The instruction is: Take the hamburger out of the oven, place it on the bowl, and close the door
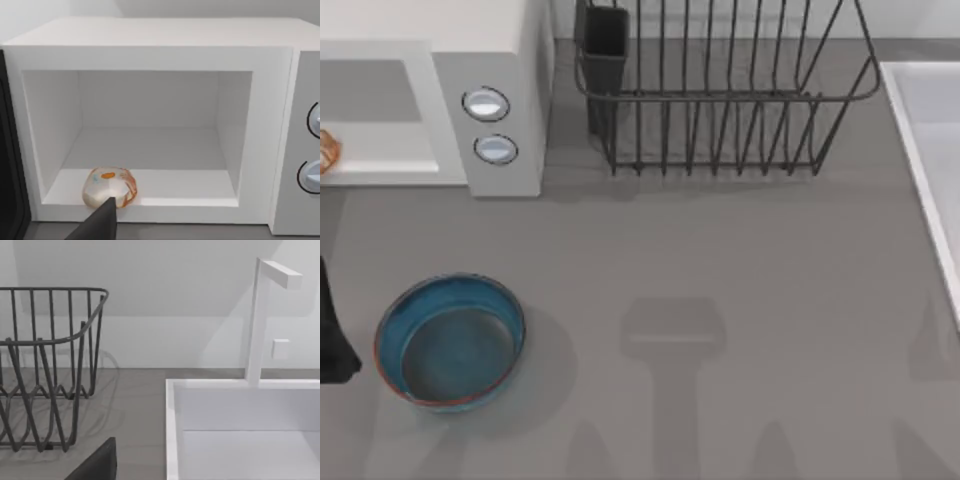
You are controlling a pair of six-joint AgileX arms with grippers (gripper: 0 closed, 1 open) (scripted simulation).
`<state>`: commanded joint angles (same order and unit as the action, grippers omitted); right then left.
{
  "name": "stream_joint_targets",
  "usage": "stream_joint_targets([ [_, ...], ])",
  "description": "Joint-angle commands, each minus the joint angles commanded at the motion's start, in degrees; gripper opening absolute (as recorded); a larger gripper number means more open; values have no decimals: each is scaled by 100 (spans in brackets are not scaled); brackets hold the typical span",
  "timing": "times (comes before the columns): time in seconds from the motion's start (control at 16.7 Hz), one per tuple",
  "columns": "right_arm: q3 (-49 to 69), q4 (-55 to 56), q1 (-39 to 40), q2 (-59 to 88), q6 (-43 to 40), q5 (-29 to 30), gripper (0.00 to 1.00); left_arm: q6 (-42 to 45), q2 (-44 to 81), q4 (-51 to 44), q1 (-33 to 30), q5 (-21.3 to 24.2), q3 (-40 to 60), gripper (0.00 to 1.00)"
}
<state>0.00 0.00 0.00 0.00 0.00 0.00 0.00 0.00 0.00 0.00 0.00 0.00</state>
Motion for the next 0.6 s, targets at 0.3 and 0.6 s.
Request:
stream_joint_targets([
  [0.3,0,0,0,0,0,0,100,15,333,163,34,38,122,100],
  [0.6,0,0,0,0,0,0,100,87,1948,952,201,222,712,100],
])
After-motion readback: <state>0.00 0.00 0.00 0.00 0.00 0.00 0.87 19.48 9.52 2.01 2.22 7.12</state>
